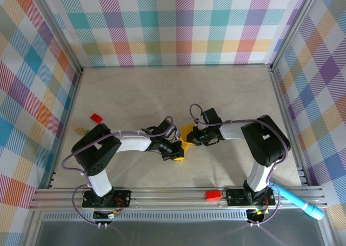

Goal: Fold a paper plane with a square sheet of paper (fold left side to right side)

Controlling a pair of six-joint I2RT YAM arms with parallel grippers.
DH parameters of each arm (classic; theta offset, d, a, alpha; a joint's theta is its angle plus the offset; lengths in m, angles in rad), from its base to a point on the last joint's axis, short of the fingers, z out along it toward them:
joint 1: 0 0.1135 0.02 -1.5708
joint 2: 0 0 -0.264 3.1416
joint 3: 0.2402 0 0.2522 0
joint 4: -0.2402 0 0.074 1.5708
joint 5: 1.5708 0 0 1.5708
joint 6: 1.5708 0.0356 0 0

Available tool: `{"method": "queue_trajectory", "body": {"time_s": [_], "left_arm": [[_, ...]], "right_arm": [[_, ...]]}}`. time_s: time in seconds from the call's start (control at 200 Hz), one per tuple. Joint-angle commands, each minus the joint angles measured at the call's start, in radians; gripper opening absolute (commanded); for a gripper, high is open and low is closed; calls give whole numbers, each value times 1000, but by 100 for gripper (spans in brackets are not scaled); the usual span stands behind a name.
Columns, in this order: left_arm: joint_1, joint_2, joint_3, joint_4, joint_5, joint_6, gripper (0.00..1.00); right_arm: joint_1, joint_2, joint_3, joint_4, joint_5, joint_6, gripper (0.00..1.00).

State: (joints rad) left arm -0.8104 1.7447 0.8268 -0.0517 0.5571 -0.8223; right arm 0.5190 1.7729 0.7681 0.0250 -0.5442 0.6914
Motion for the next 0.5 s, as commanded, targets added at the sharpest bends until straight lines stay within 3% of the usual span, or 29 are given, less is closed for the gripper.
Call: {"method": "queue_trajectory", "body": {"time_s": [0.0,0.495], "left_arm": [[-13,-20,-22,-56,1,3,0],[-37,-7,-32,-97,-6,17,0]], "right_arm": [[9,79,-35,-143,142,-23,0],[9,83,-27,-163,155,-33,0]]}}
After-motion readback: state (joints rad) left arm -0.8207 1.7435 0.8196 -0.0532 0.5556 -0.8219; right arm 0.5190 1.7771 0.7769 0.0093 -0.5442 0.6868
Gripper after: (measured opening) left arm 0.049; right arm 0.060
